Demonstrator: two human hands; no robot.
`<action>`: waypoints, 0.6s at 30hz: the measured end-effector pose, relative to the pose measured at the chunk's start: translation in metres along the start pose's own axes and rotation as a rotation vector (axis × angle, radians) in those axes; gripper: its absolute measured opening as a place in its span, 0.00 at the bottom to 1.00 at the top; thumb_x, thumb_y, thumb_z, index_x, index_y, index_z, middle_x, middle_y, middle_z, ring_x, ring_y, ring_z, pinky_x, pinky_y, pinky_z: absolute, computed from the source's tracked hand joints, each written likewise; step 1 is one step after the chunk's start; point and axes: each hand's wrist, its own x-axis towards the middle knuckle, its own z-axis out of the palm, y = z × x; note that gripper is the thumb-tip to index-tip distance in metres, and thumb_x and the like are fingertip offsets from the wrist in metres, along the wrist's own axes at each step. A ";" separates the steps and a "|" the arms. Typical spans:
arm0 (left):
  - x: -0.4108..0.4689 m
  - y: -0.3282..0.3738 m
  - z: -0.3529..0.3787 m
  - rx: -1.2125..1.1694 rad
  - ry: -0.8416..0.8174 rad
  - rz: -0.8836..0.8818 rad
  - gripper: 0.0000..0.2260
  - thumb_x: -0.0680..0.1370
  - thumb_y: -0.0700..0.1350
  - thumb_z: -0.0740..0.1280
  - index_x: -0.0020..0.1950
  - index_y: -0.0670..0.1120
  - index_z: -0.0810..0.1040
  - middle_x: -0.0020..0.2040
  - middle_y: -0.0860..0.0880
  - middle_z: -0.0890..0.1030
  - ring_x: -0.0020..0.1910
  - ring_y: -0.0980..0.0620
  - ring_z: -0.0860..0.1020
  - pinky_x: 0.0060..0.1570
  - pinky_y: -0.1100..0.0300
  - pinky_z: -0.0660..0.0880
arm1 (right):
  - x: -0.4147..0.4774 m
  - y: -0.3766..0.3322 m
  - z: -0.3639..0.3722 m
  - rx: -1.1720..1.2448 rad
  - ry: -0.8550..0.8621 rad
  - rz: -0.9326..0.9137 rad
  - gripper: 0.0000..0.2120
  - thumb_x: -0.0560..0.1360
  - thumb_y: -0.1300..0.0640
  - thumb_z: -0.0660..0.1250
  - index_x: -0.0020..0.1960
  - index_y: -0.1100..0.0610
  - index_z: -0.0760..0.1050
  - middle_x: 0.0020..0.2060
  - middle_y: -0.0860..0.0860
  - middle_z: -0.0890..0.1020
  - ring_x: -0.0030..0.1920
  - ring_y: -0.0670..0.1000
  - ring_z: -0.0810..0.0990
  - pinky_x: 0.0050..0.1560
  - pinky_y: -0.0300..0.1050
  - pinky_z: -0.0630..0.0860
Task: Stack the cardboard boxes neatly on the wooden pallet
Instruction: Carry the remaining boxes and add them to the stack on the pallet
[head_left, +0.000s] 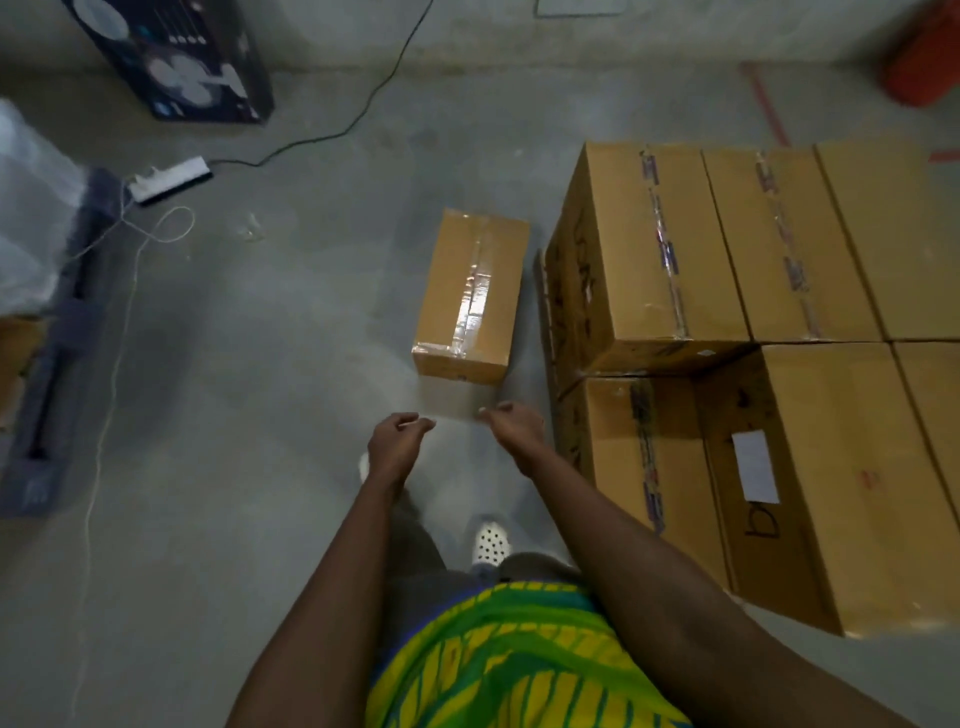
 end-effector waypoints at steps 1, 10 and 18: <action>0.022 0.012 0.001 0.028 -0.027 0.003 0.15 0.75 0.47 0.75 0.60 0.45 0.83 0.57 0.47 0.84 0.56 0.48 0.79 0.60 0.54 0.76 | 0.007 -0.017 -0.002 0.030 -0.003 0.007 0.22 0.70 0.37 0.66 0.54 0.51 0.82 0.54 0.51 0.82 0.57 0.54 0.76 0.60 0.49 0.73; 0.201 0.151 0.009 0.226 -0.255 0.012 0.10 0.76 0.48 0.73 0.56 0.48 0.83 0.54 0.48 0.83 0.53 0.48 0.79 0.55 0.55 0.76 | 0.130 -0.156 -0.025 0.337 0.169 0.148 0.04 0.79 0.51 0.67 0.47 0.51 0.77 0.50 0.53 0.79 0.54 0.54 0.78 0.55 0.49 0.73; 0.431 0.145 0.101 0.385 -0.257 -0.031 0.19 0.76 0.49 0.73 0.65 0.46 0.80 0.61 0.46 0.82 0.58 0.47 0.79 0.58 0.56 0.75 | 0.395 -0.144 0.029 0.275 0.153 0.229 0.20 0.78 0.45 0.69 0.64 0.57 0.75 0.59 0.54 0.79 0.56 0.54 0.77 0.54 0.48 0.73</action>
